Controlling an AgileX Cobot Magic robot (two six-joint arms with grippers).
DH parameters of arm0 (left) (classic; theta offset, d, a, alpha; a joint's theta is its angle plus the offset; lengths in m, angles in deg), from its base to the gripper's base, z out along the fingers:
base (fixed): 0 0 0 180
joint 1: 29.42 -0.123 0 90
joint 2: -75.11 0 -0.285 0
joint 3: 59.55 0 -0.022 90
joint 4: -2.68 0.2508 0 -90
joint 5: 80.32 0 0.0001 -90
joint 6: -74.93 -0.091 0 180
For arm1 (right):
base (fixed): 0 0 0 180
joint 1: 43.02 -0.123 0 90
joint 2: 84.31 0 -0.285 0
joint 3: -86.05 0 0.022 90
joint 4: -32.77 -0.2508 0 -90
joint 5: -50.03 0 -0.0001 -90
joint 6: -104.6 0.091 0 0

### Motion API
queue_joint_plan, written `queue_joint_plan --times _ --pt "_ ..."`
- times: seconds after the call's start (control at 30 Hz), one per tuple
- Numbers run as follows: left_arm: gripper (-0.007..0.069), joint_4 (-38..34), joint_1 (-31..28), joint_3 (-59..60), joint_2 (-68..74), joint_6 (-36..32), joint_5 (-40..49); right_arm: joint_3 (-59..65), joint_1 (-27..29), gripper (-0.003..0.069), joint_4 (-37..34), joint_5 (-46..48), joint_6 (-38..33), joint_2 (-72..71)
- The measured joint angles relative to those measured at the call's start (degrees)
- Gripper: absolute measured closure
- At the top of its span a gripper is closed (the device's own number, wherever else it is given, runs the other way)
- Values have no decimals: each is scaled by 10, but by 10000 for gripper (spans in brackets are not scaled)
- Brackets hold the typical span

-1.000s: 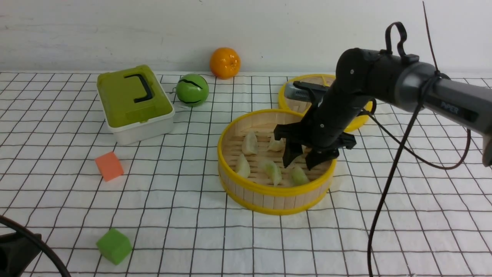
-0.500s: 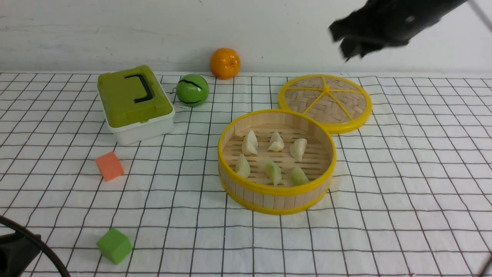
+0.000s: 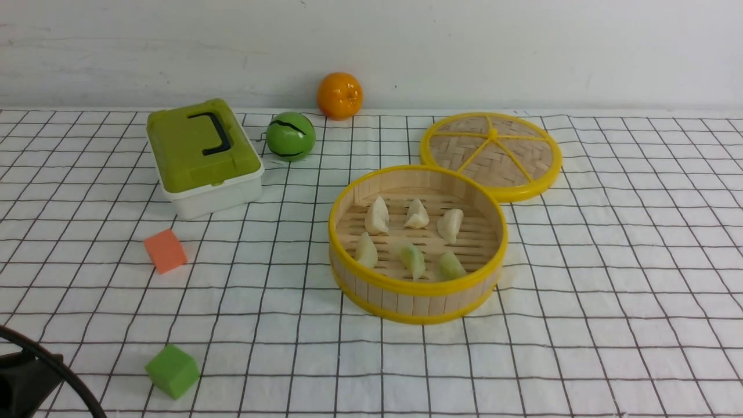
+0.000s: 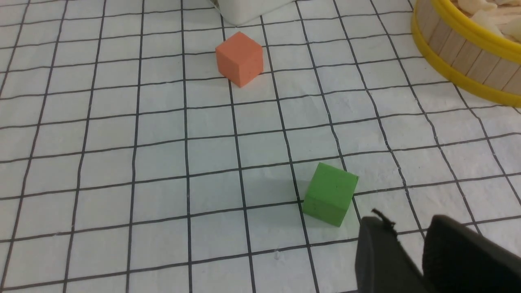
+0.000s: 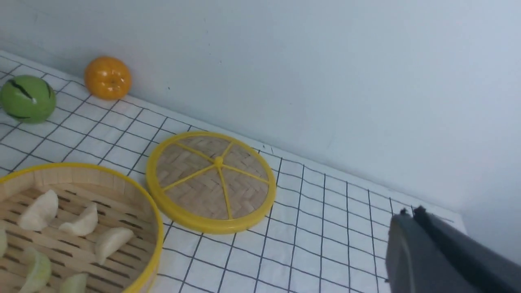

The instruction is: Put the dumplings into the steamer on the table with the white tablecloth.

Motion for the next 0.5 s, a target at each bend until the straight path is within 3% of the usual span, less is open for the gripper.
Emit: queue_joint_plan --times 0.17,0.5 --pt "445 0 0 0 0 0 0 228 0 677 53 -181 85 -117" --pt "445 0 0 0 0 0 0 451 0 673 69 -301 250 -183"
